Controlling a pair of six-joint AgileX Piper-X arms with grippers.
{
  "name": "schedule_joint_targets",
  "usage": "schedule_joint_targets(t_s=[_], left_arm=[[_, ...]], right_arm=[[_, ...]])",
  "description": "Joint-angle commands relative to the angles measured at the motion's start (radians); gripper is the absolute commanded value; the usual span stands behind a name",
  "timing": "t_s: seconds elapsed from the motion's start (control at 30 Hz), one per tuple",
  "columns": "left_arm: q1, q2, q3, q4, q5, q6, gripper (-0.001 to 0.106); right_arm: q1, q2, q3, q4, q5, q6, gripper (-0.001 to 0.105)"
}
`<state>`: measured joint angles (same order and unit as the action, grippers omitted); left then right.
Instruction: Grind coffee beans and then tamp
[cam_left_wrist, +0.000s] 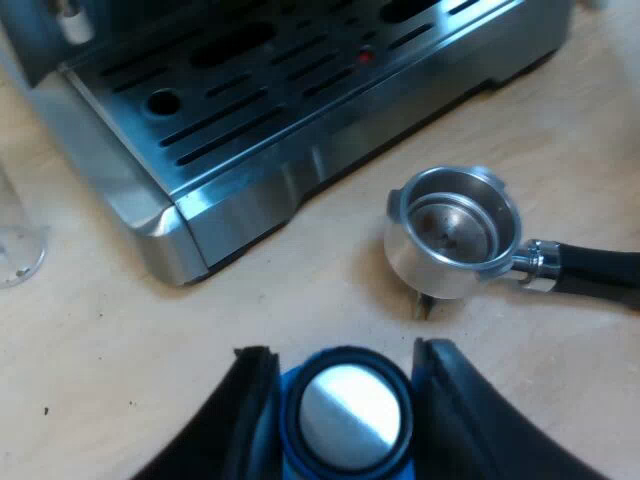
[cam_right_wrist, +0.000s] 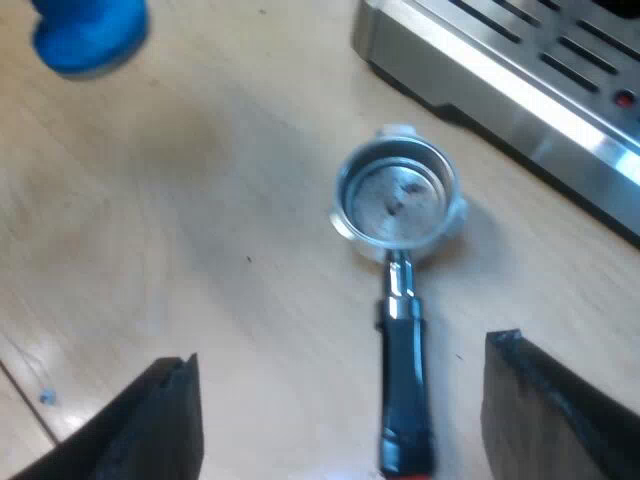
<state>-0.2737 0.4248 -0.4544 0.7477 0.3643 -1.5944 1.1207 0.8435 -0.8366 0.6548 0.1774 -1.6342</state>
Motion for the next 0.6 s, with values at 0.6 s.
schedule_joint_targets(t_s=[0.6], left_arm=[[-0.148,-0.004,-0.115,0.055,0.023,0.006,0.0]], right_arm=[[0.001,-0.219,0.142,0.08,0.137,-0.022,0.06]])
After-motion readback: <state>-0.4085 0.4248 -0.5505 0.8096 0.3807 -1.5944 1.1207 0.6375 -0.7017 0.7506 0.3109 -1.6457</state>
